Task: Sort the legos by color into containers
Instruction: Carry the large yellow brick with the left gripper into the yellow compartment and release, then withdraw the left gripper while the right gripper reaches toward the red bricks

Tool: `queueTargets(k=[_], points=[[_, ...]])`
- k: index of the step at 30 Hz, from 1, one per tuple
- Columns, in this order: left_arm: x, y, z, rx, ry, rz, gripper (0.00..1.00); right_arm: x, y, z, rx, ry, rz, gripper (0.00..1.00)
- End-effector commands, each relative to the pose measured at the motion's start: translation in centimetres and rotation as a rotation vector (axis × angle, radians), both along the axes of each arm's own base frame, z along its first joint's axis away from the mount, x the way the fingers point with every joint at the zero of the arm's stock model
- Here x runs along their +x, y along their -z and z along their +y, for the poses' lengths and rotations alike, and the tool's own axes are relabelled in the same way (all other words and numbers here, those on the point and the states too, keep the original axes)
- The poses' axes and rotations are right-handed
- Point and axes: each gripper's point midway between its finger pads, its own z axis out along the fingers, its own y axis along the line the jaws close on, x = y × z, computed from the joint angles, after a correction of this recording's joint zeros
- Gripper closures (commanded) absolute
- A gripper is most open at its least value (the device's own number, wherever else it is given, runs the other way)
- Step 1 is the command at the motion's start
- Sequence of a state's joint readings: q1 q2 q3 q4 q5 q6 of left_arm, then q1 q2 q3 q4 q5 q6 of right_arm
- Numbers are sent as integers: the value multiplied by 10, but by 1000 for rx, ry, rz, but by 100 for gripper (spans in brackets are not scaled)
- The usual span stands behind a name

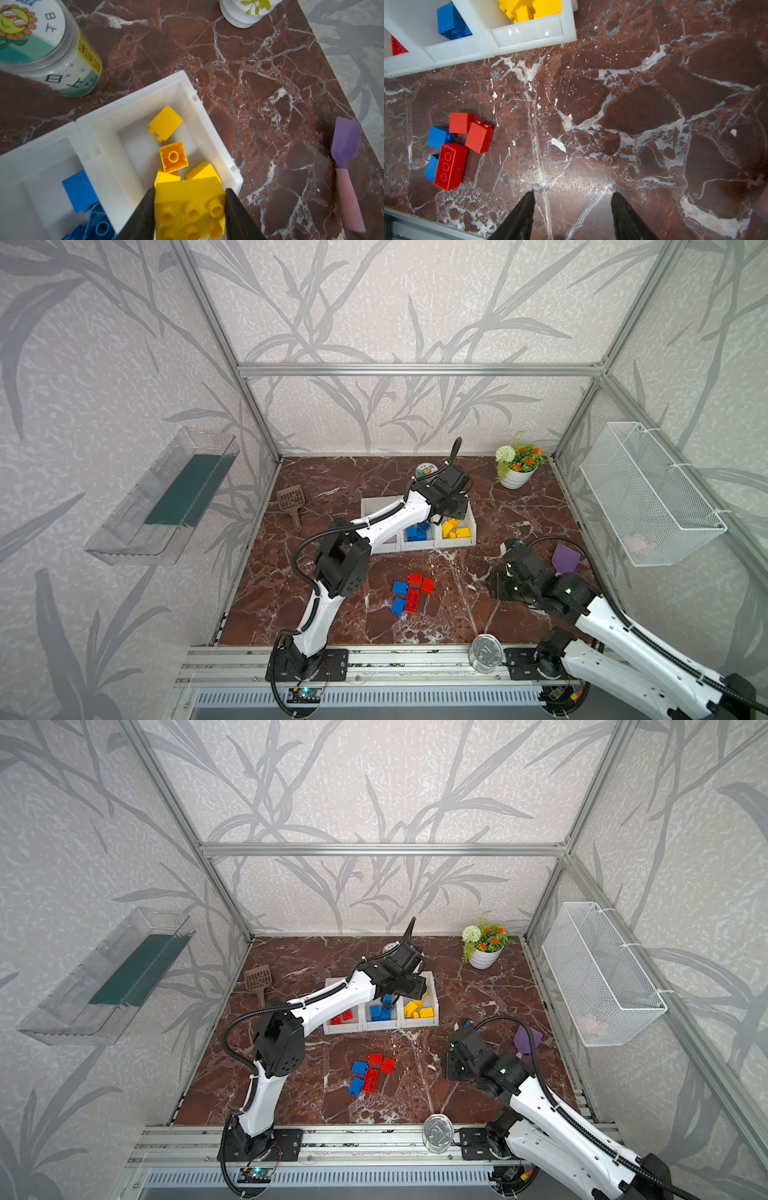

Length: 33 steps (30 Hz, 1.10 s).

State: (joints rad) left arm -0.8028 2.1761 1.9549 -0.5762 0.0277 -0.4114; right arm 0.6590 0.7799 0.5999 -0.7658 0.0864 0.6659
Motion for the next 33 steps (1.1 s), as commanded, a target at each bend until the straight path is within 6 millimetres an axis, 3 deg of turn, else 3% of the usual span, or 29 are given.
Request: queueTargets(k=[1,9,12,14,25,33], points=[[10,3,0,33,-1,-2,56,-11,2,-5,0,1,37,40],[44,19,8,39,-49,9,54,-11,3,-10,-23,18,34,40],[50,18,12,40,-65,0,37,-9,3,-9,-25,26,39,40],[51,16,16,48,-67,-3,32,-8,3,-11,-35,34,41,40],[29,-15,30,-14,-41,-24,29,-7,4,-16,-40,89,47,39],[-1,-16,75,-83,-84,-56,29,-6,4,-17,-49,130,75,39]])
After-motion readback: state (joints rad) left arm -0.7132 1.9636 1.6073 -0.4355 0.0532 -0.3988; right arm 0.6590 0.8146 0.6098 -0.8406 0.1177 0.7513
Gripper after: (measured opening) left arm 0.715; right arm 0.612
